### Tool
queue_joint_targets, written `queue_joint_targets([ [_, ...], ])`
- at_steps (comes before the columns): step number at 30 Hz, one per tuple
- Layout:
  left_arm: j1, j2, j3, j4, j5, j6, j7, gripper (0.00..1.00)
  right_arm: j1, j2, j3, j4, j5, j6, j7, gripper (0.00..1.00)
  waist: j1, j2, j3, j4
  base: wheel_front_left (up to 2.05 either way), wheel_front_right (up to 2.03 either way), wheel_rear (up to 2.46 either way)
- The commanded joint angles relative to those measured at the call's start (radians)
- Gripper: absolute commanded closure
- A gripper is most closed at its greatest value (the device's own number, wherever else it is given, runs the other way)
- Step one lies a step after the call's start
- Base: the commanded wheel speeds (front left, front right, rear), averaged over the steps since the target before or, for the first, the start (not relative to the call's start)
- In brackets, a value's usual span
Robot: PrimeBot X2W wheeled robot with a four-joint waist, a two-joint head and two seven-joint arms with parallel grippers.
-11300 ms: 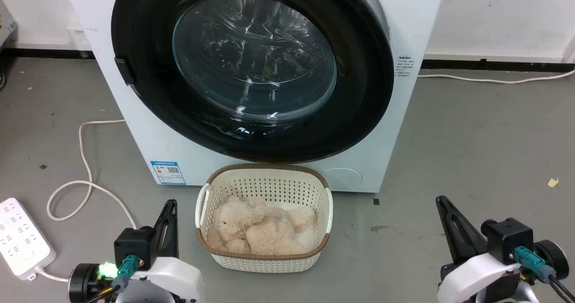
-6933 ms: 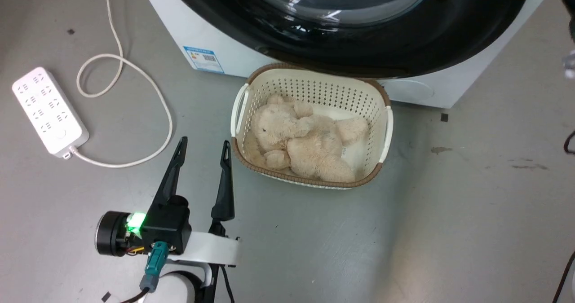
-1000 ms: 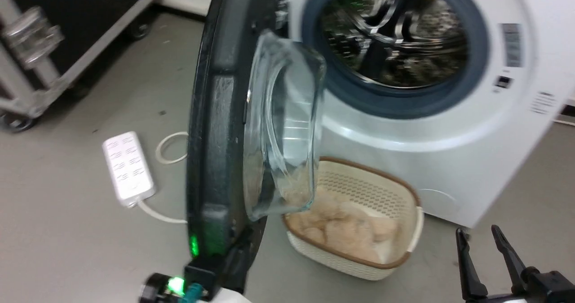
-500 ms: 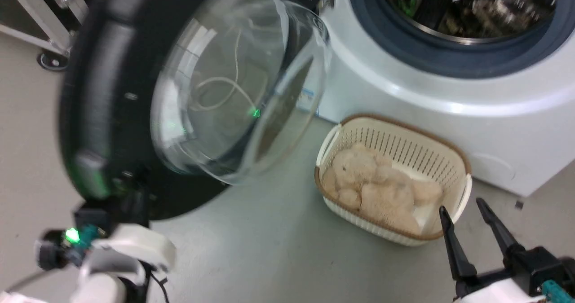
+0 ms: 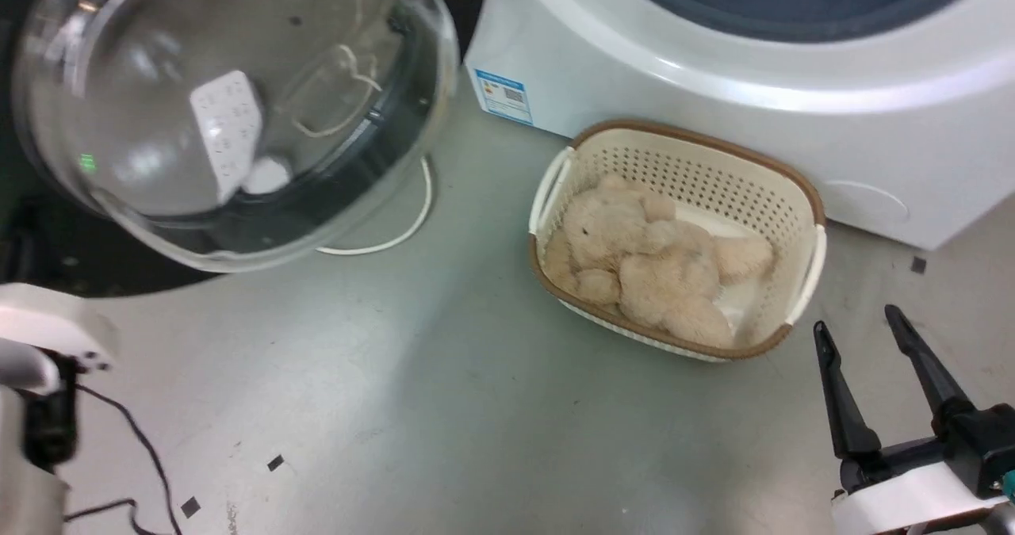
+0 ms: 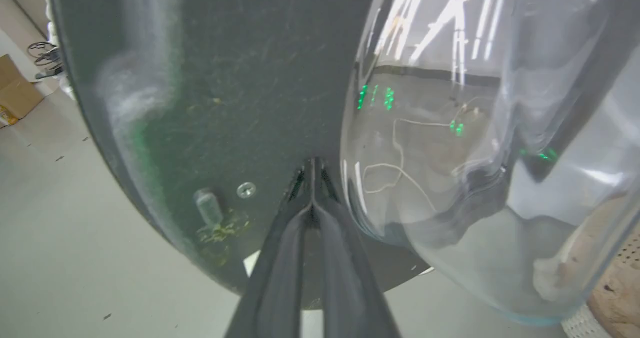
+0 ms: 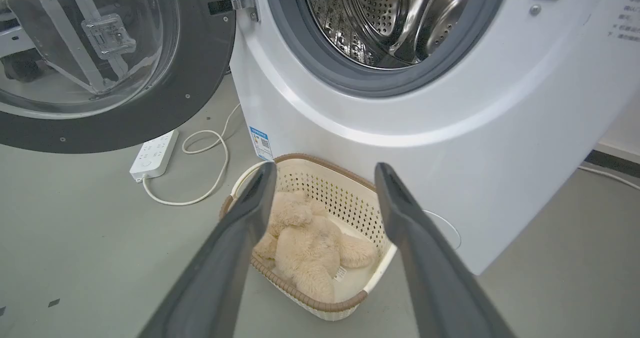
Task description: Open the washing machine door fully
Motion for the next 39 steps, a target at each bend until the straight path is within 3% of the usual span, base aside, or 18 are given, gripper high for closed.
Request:
queue_joint_targets([
  [1,-0.03,0.02,0.016,0.044,-0.007,-0.005,-0.013,1.0,-0.014,-0.007,-0.003,-0.011,-0.001,0.001,0.002,0.0,-0.0002,0.0,0.017,-0.018,0.0,0.0,0.0],
  [6,-0.072,0.047,0.026,0.138,-0.015,-0.029,-0.059,1.0,-0.018,-0.01,-0.012,-0.009,0.004,0.001,-0.004,0.0,-0.0002,0.0,0.011,-0.032,0.0,0.0,0.0],
  [12,-0.076,0.027,-0.019,0.149,0.018,-0.035,-0.118,1.0,-0.026,0.005,-0.031,0.007,0.013,0.001,-0.037,0.0,-0.0002,0.0,-0.048,-0.038,0.0,0.0,0.0],
  [19,0.013,-0.053,-0.123,-0.034,0.107,0.016,-0.149,1.0,-0.029,0.037,-0.078,0.037,0.032,0.001,-0.081,0.0,-0.0002,0.0,-0.177,-0.068,0.0,0.0,0.0],
  [29,0.241,-0.133,-0.226,-0.332,0.132,0.066,-0.079,1.0,0.017,0.048,-0.046,0.07,0.035,0.001,-0.098,0.0,-0.0002,0.0,-0.328,-0.191,0.0,0.0,0.0],
  [38,0.406,-0.221,-0.297,-0.359,0.111,0.099,-0.1,1.0,0.074,0.048,0.005,0.101,0.082,0.001,-0.104,0.0,-0.0002,0.0,-0.375,-0.29,0.0,0.0,0.0],
  [39,0.418,-0.232,-0.305,-0.354,0.106,0.097,-0.107,0.73,0.079,0.048,0.008,0.104,0.086,0.001,-0.105,0.0,-0.0002,0.0,-0.377,-0.298,0.0,0.0,0.0],
])
